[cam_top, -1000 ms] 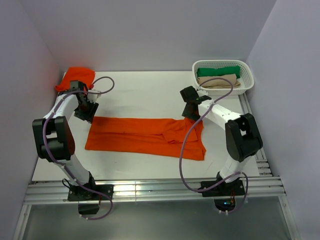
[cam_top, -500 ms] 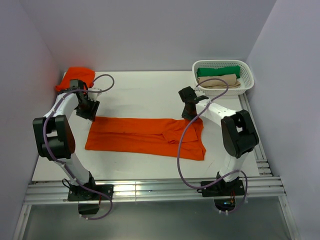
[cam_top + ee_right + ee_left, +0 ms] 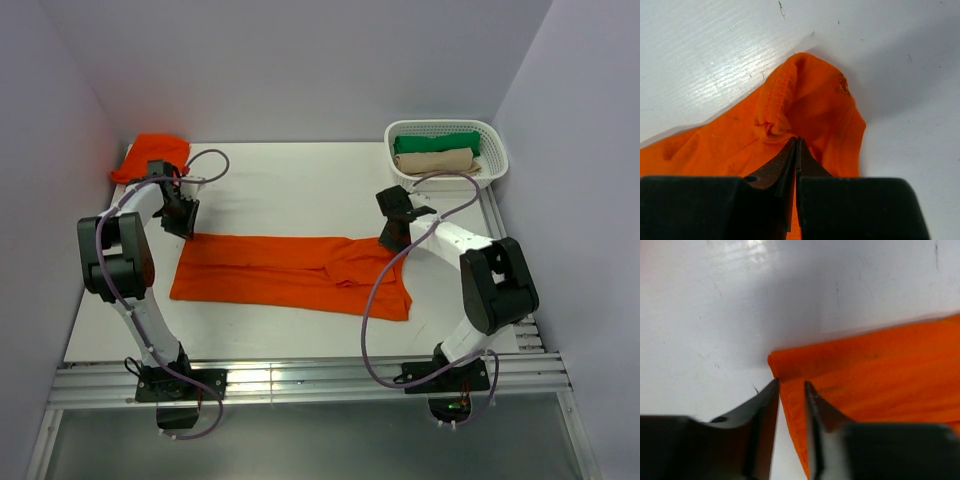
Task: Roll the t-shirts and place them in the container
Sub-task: Fold the tshirt
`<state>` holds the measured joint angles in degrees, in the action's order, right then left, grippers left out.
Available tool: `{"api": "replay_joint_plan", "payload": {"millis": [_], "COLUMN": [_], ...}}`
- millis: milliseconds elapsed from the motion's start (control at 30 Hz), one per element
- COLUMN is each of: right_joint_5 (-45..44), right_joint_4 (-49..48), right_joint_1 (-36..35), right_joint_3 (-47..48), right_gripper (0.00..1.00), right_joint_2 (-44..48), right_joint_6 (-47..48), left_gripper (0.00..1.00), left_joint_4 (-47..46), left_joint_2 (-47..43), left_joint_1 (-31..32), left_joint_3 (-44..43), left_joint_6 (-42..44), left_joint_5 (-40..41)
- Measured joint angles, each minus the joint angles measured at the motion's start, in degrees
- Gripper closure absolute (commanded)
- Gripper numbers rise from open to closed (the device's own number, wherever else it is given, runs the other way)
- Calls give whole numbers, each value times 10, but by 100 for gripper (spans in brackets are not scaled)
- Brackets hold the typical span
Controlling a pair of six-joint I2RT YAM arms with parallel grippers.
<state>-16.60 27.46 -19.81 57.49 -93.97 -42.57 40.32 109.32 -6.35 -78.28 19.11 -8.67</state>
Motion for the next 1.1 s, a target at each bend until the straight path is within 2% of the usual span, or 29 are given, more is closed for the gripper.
{"api": "replay_joint_plan", "payload": {"millis": [67,300,333,400,433,533,700,900,1100], "right_joint_5": [2,13,14,17,18,24,24,31,43], "right_joint_4": [-5,-14,-15,-19,-19,-15,12,22,41], "right_joint_1": [3,13,15,20,22,26,28,33,33], "right_joint_3": [-11,-29,-30,-35,-38,-43,14,136,146], "right_gripper": [94,90,81,70,59,48,47,46,46], "right_joint_2": [14,34,34,36,39,58,64,-16,-69], "right_joint_6": [-3,-13,-13,-16,-16,-13,-5,12,18], "left_gripper": [77,81,80,80,80,80,80,80,80], "left_joint_4": [-6,-19,-21,-24,-24,-24,-24,-23,-23], "left_joint_2": [11,23,23,23,23,23,23,23,23], "left_joint_1": [0,0,0,0,0,0,0,0,0], "left_joint_3": [-7,-17,-18,-18,-19,-20,-21,-21,-21], "left_joint_6": [-7,-21,-21,-23,-23,-23,-23,-23,-20], "left_joint_5": [1,7,9,10,10,10,10,10,10]}}
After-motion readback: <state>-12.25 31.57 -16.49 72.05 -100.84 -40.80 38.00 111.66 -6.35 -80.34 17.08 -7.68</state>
